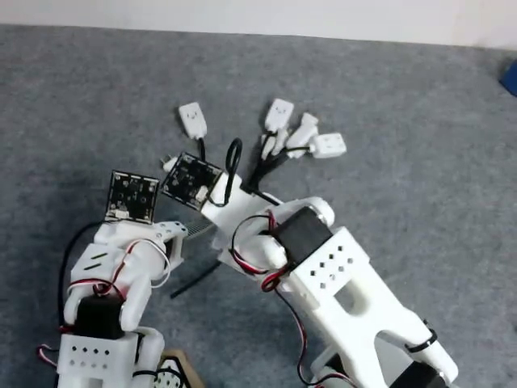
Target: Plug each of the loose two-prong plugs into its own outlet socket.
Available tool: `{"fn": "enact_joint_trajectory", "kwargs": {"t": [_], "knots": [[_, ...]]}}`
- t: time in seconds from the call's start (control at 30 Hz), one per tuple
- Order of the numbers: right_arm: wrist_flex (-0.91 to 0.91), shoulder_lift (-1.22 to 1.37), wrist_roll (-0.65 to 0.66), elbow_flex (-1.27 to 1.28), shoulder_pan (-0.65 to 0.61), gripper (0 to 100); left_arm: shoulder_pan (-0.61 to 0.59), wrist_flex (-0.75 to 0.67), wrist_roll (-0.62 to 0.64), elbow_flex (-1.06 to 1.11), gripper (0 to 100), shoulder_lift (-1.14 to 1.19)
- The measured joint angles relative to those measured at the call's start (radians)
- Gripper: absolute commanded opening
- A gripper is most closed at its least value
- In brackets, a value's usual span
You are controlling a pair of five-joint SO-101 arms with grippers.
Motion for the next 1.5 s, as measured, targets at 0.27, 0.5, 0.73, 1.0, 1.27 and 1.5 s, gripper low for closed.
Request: {"fn": "enact_joint_trajectory", "kwargs": {"t": [0.27, 0.5, 0.73, 1.0, 1.27, 1.5], "knots": [[0.0, 0.0, -0.026, -0.029, 0.011, 0.9, 0.032, 0.0, -0.003, 0.014, 44, 0.008], [0.002, 0.002, -0.026, -0.031, 0.086, 0.9, 0.06, 0.0, -0.003, 0.021, 44, 0.008], [0.02, 0.192, 0.044, -0.055, 0.163, 0.9, -0.032, -0.017, 0.044, 0.021, 29, 0.008], [0.201, 0.572, 0.307, -0.443, 0.241, 0.9, -0.044, -0.023, 0.058, 0.023, 32, 0.025], [0.316, 0.85, 0.609, -0.818, 0.304, 0.9, -0.048, -0.124, 0.058, -0.032, 32, 0.341], [0.316, 0.855, 0.832, -0.743, 0.307, 0.9, -0.109, -0.163, 0.081, -0.155, 33, 0.643]]}}
